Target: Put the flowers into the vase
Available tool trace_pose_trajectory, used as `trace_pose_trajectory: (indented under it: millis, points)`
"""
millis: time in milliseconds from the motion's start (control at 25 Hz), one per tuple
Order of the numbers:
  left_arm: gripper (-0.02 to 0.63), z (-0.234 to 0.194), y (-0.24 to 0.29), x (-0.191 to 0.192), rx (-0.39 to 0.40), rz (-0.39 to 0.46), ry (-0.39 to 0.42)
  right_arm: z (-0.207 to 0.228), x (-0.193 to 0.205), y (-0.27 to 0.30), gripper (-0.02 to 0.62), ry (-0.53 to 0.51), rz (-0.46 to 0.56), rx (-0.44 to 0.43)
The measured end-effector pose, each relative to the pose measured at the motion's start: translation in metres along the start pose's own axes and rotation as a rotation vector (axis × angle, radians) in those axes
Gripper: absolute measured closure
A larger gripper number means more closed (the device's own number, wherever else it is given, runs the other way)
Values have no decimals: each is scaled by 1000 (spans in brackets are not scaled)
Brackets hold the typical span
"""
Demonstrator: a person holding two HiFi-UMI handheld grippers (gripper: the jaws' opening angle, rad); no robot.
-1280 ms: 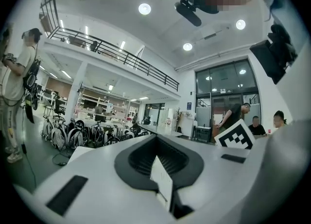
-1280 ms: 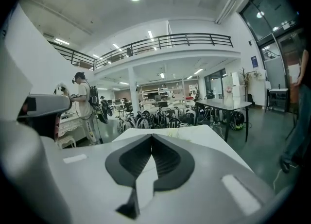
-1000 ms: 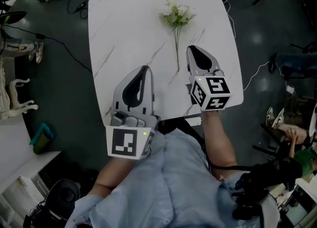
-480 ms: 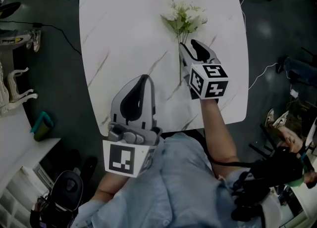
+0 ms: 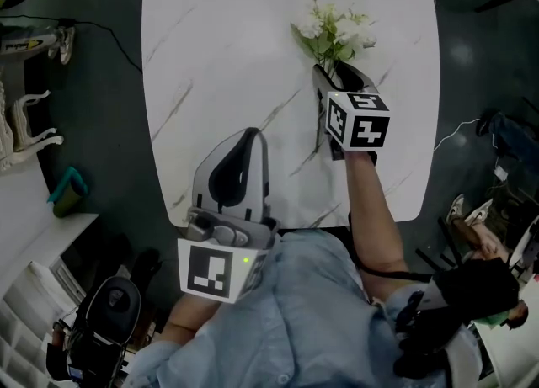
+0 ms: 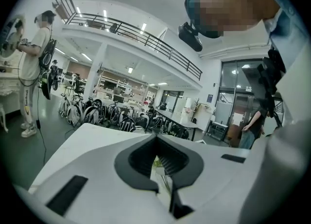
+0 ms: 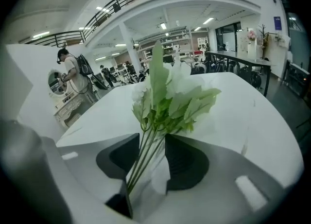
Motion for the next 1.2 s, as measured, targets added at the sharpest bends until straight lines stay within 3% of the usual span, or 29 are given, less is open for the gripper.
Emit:
trace_pose_trajectory:
  millis: [200, 320, 760, 1200]
  points:
    - [601, -4, -2, 3, -30, 1, -9, 1, 2, 6, 545, -25, -26, -5]
    - [601, -8, -7, 4, -52, 10, -15, -1, -1, 5, 583, -24, -8, -25]
    - [601, -13, -55, 3, -123, 81, -12, -32, -25, -29, 586, 54, 182, -183]
    - [601, -38, -157, -4, -167, 159, 7, -154, -28, -97, 586, -11, 315, -352]
Point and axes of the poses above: the fingertips, and each gripper's own axes: y forward along the fingers, z to its right, x out of its underside, the point moved 4 cm from there along -y, backward along the fingers, and after that the axes turned 8 degrees about -x, right-handed, at the moved point
